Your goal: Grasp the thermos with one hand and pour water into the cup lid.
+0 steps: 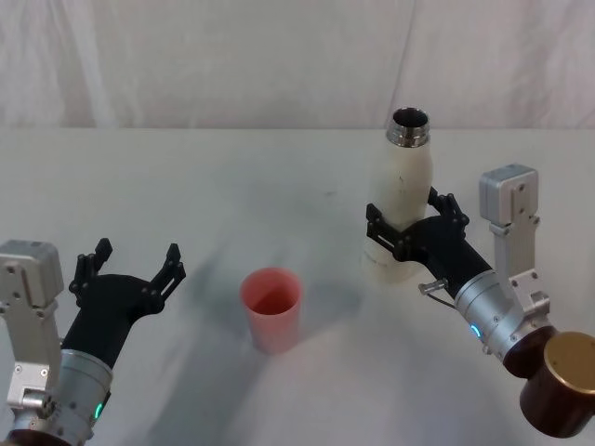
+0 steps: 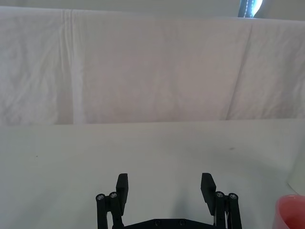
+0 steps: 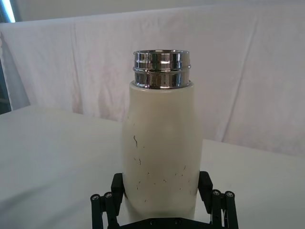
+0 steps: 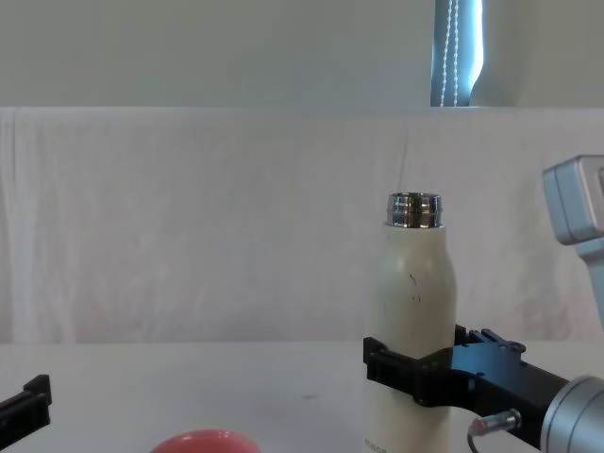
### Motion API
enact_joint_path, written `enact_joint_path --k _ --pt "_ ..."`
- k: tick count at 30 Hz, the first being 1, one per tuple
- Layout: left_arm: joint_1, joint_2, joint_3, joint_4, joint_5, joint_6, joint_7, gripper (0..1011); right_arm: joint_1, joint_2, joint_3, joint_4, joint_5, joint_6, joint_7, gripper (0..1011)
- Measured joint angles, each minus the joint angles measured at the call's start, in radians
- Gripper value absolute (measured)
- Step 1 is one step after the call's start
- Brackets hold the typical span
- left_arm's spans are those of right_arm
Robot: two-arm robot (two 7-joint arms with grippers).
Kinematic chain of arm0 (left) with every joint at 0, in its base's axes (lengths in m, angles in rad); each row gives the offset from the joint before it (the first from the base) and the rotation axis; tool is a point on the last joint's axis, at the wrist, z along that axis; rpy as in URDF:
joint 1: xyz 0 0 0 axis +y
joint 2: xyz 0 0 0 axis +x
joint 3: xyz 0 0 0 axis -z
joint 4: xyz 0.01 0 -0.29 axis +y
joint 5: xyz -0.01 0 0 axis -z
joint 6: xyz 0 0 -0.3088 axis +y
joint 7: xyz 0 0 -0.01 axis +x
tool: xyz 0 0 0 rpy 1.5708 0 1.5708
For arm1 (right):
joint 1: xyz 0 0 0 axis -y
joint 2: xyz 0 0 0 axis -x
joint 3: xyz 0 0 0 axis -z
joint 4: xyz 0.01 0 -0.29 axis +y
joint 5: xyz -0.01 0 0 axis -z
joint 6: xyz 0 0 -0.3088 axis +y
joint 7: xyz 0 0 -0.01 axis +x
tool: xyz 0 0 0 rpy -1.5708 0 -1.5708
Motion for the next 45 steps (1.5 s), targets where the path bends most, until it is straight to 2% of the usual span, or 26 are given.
enact_joint_path --k 26,28,32,45 --pt "0.0 0.0 0.0 0.0 0.0 0.0 0.0 1001 -0.157 0.039 0.03 -0.176 0.017 -0.013 -0.022 1001" --pt "0.0 0.0 0.0 0.0 0.0 0.0 0.0 1001 -0.168 0.042 0.031 -0.186 0.009 -0.017 -0.028 1001" --pt "0.0 0.0 0.0 0.0 0.0 0.0 0.0 1001 -0.203 0.047 0.034 -0.216 -0.043 -0.032 -0.063 1001" --pt "0.0 0.0 0.0 0.0 0.0 0.0 0.0 1001 -0.257 0.026 0.059 -0.239 -0.092 -0.06 -0.096 1001"
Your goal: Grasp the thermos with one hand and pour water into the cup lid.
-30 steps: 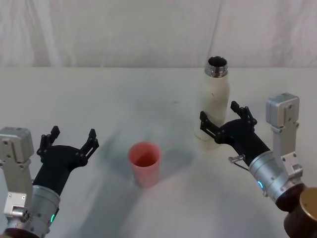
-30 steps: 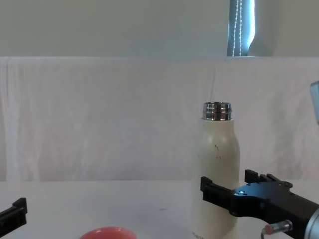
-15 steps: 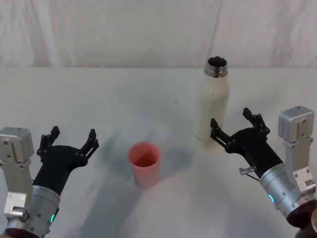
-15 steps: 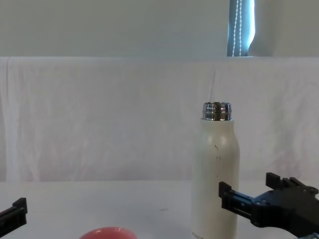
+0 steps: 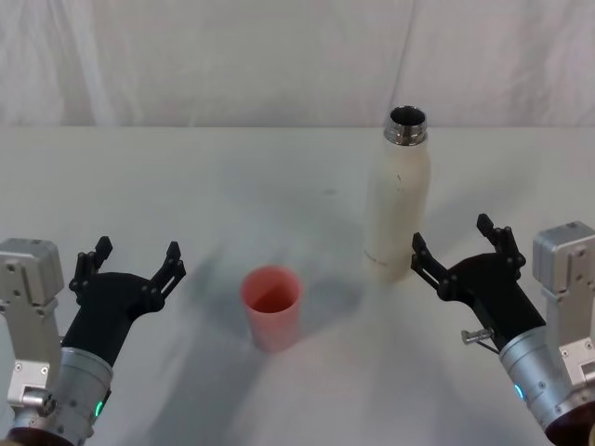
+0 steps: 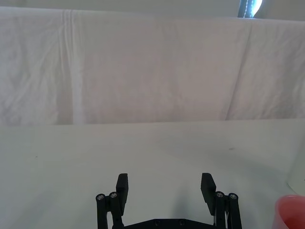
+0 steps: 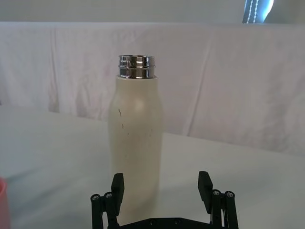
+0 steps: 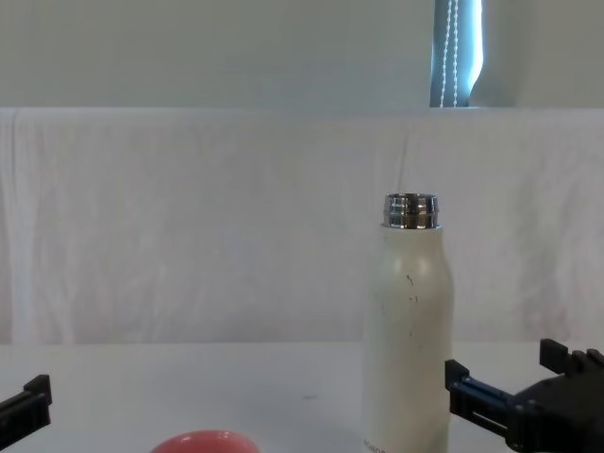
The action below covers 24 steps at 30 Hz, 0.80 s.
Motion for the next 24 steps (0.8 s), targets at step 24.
enact_joint_path --k 24 --pt "0.0 0.0 0.0 0.0 0.0 0.0 0.0 1001 -0.072 -0.036 0.027 0.019 -0.077 -0.062 -0.027 1001"
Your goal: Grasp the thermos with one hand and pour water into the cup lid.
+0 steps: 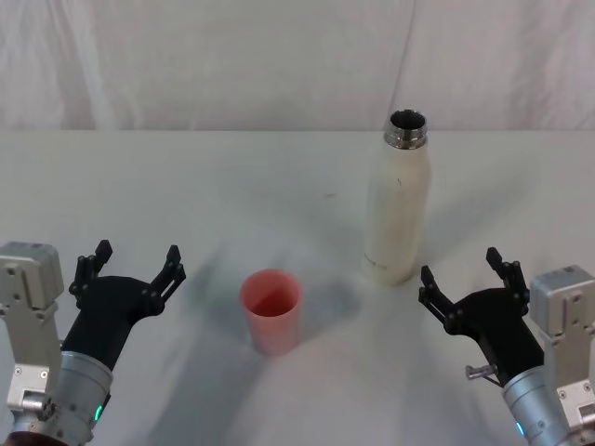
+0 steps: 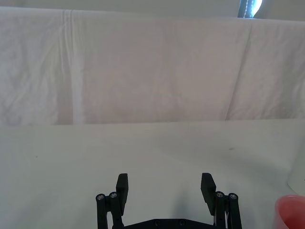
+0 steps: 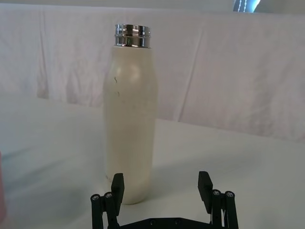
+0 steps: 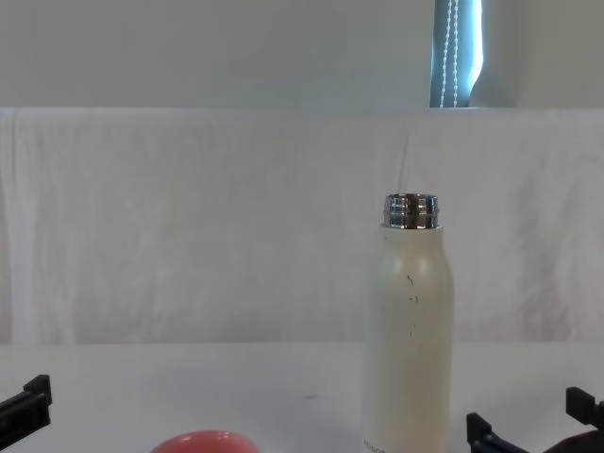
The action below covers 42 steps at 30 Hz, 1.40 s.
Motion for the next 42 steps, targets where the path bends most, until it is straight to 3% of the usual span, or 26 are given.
enact_joint_path --k 42 --pt "0.0 0.0 0.0 0.0 0.0 0.0 0.0 1001 -0.015 -0.011 0.014 0.006 0.001 -0.019 0.008 1001"
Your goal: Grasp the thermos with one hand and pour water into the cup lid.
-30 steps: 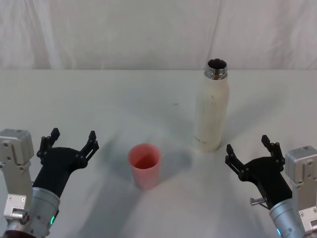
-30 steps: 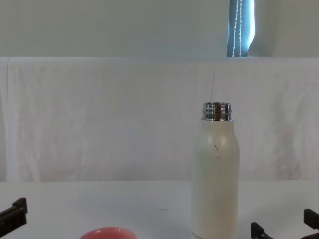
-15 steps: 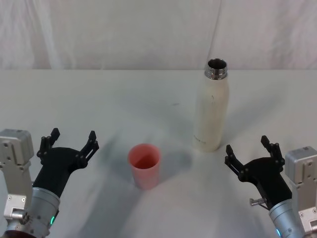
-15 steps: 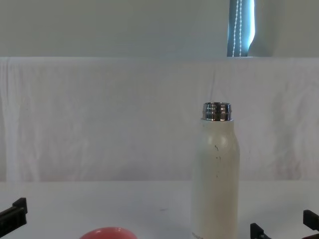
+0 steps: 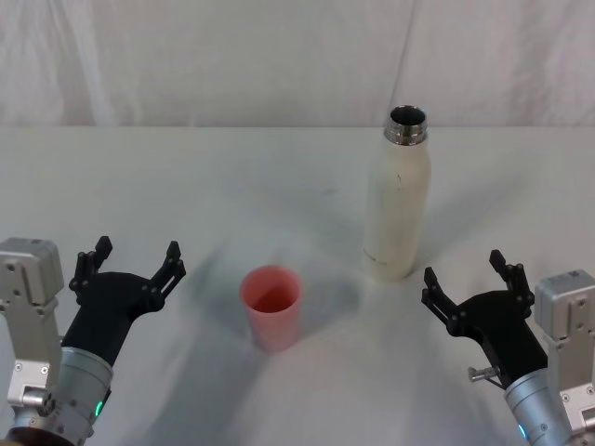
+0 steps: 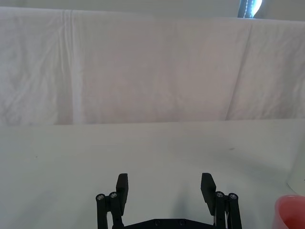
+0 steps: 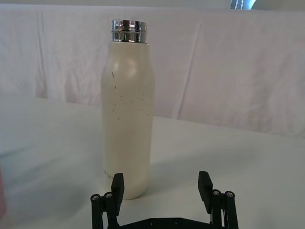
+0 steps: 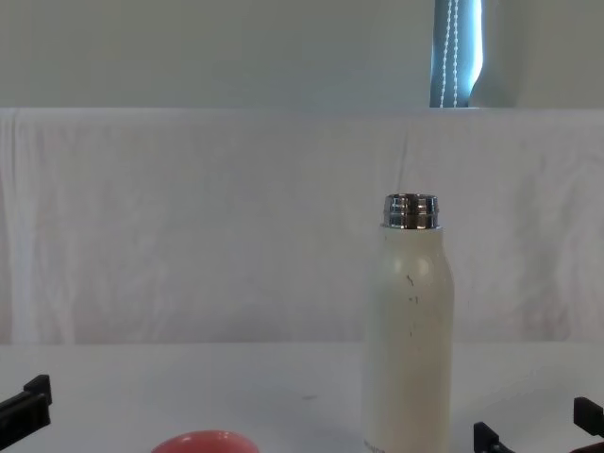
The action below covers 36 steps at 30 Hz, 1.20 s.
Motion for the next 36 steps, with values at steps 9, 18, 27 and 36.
enact_joint_path --k 9,18,27,36 --pt "0.0 0.0 0.0 0.0 0.0 0.0 0.0 1001 0.0 0.0 0.0 0.0 0.0 0.0 0.0 1001" --pt "0.0 0.0 0.0 0.0 0.0 0.0 0.0 1001 0.0 0.0 0.0 0.0 0.0 0.001 0.0 1001" --pt "0.0 0.0 0.0 0.0 0.0 0.0 0.0 1001 0.0 0.0 0.0 0.0 0.0 0.001 0.0 1001" --pt "0.0 0.0 0.0 0.0 0.0 0.0 0.0 1001 0.0 0.0 0.0 0.0 0.0 0.001 0.0 1001"
